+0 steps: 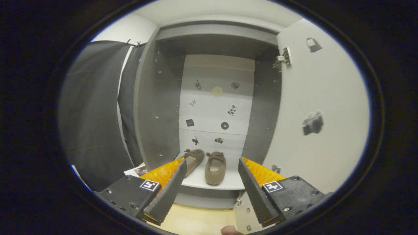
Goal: Open the shoe cabinet door, grab the shoes and put them into the shoe cabinet, then close the shoe cabinet door.
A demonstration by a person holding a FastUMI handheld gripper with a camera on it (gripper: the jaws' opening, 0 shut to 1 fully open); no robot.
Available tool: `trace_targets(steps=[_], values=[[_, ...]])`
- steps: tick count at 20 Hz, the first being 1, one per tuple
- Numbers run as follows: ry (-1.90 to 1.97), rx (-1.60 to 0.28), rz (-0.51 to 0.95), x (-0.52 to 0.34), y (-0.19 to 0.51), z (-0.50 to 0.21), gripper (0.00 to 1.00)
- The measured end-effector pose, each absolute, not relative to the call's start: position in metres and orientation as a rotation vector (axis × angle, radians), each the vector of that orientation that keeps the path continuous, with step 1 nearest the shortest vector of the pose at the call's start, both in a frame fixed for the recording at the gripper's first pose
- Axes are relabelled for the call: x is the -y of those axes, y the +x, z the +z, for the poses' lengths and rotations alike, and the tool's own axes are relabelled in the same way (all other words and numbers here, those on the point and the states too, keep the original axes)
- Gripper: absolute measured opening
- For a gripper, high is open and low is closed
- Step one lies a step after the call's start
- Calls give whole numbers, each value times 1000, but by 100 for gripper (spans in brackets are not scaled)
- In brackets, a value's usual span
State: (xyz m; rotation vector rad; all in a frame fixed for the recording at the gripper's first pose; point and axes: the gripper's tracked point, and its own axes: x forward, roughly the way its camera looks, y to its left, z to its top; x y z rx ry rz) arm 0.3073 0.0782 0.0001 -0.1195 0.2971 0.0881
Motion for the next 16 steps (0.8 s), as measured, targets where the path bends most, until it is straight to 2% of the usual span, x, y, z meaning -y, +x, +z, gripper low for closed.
trace_targets(steps=[10, 16], values=[[-163, -148, 188, -28, 108, 62, 100], [-170, -79, 86, 64, 46, 89, 100]])
